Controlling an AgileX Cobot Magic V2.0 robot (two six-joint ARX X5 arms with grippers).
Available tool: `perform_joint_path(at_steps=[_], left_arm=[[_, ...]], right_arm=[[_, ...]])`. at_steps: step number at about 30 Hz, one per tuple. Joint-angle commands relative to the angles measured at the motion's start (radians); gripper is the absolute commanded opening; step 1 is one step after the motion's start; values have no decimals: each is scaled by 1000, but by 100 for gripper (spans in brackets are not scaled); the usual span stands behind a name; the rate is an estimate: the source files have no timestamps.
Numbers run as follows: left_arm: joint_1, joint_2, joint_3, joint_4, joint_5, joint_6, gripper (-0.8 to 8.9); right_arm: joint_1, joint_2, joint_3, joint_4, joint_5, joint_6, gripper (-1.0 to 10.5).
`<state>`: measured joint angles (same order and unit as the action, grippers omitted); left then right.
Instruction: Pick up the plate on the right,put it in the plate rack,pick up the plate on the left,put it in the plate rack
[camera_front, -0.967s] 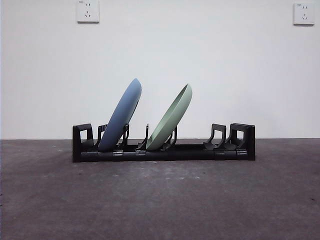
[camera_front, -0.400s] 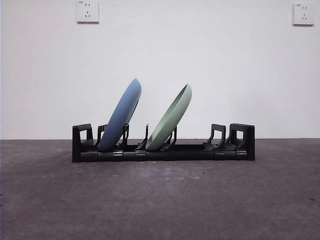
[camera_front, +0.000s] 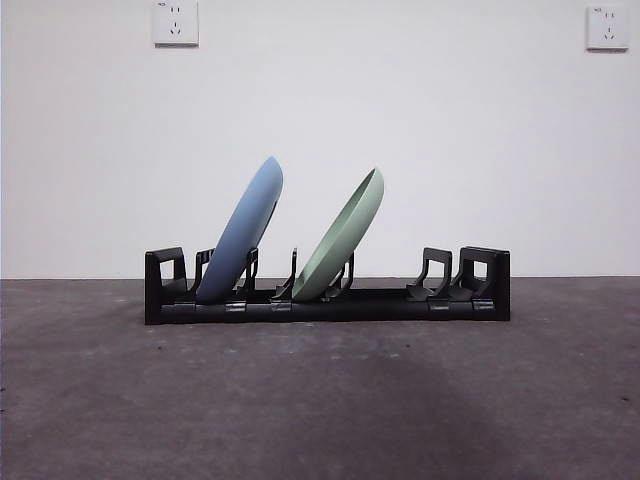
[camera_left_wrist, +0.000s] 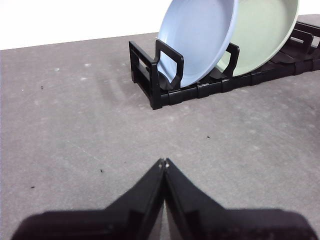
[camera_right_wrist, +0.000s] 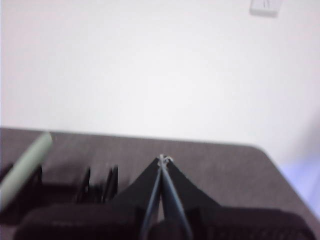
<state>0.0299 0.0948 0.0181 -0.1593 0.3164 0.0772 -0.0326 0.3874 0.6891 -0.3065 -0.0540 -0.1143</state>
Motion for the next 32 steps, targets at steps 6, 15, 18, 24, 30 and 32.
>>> perform_joint_path(at_steps=[6, 15, 18, 24, 30, 32], left_arm=[[2, 6, -9, 6, 0, -6, -3], [2, 6, -9, 6, 0, -6, -4], [2, 6, -9, 6, 0, -6, -3], [2, 6, -9, 6, 0, -6, -3], [2, 6, -9, 7, 0, -6, -3], [2, 6, -9, 6, 0, -6, -3]], right_arm=[[-1, -191, -414, 193, 3, 63, 2], [-1, -323, -620, 206, 7, 63, 1], [-1, -354, -657, 206, 6, 63, 1], [-1, -380, -675, 134, 21, 69, 1], [-1, -380, -675, 128, 21, 69, 1], [-1, -380, -674, 128, 21, 69, 1]])
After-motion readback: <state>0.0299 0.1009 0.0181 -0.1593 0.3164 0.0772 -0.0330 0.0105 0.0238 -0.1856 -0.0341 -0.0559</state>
